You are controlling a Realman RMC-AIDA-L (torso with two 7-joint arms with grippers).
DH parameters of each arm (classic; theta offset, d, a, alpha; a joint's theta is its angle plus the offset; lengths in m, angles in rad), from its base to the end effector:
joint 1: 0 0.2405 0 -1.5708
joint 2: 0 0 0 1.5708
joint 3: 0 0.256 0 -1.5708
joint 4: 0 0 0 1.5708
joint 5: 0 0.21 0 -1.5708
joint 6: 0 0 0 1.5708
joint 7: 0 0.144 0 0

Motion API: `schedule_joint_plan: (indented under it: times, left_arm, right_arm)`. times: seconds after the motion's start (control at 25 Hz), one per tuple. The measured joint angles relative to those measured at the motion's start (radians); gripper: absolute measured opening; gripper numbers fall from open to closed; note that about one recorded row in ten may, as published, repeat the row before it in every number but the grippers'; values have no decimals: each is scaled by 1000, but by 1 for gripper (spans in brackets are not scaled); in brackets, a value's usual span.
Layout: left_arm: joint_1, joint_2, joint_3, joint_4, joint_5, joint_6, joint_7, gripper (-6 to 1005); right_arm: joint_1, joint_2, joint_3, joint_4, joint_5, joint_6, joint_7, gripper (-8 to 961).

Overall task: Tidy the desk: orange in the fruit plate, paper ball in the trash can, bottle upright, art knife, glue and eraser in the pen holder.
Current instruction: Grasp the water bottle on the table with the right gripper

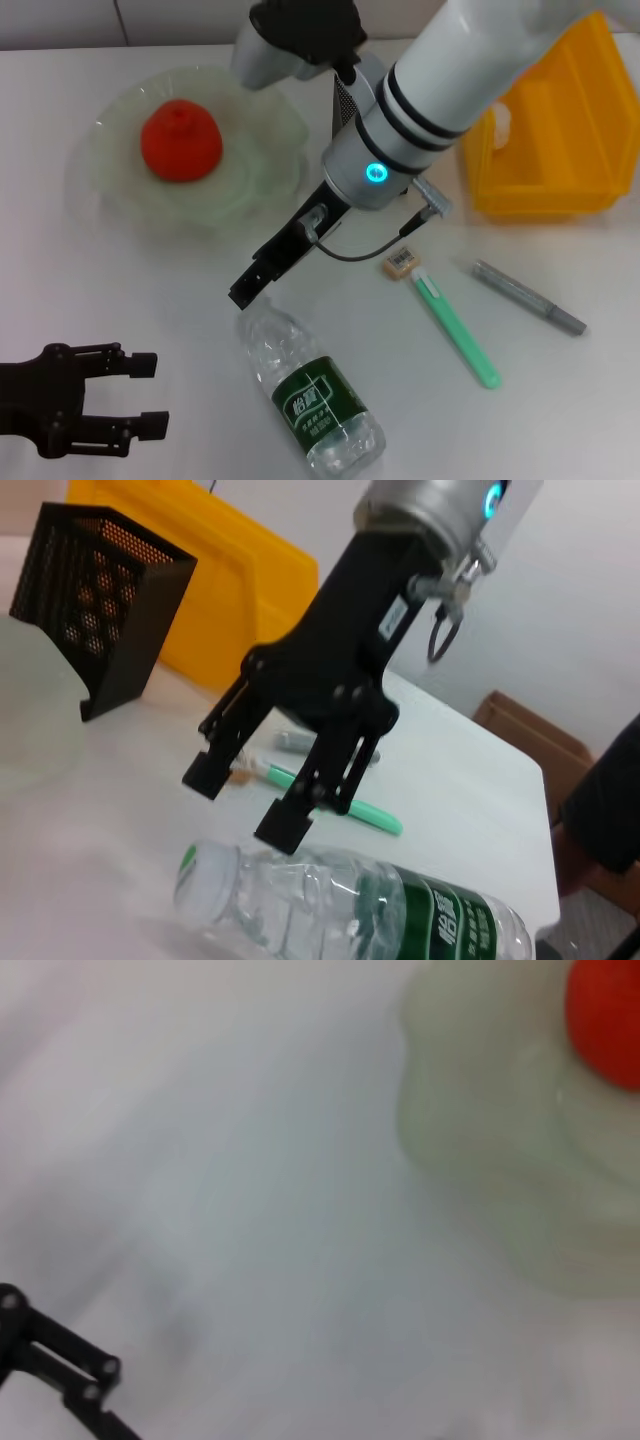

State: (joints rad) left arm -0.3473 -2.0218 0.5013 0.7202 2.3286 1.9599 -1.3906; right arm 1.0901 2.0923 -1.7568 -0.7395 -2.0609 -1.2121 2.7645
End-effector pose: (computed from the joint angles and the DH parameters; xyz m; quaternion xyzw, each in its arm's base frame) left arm -0.3252 0.2252 0.0364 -0.9355 -0.2947 -0.1949 0.0046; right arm 0.0719 0.3638 -0.1263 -0.9279 0.3499 -0.1255 0.0286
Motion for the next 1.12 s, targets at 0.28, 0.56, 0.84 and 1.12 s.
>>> schedule_joint_plan:
  times: [0.28, 0.56, 0.84, 1.12]
  left_arm:
    - [-4, 5, 1, -7, 2, 0, 2, 830]
    - [-5, 9, 9, -7, 9, -4, 11, 830]
    - [-1, 7, 10, -7, 10, -11, 13, 830]
    - [-1, 4, 10, -7, 11, -12, 15, 831]
  right_arm:
    - [-19, 0, -87, 9, 65, 87, 6, 799]
    - [-21, 0, -127, 16, 80, 125, 12, 796]
    - [-12, 0, -218, 40, 158, 174, 17, 794]
    - [-14, 0, -269, 50, 181, 210, 24, 791]
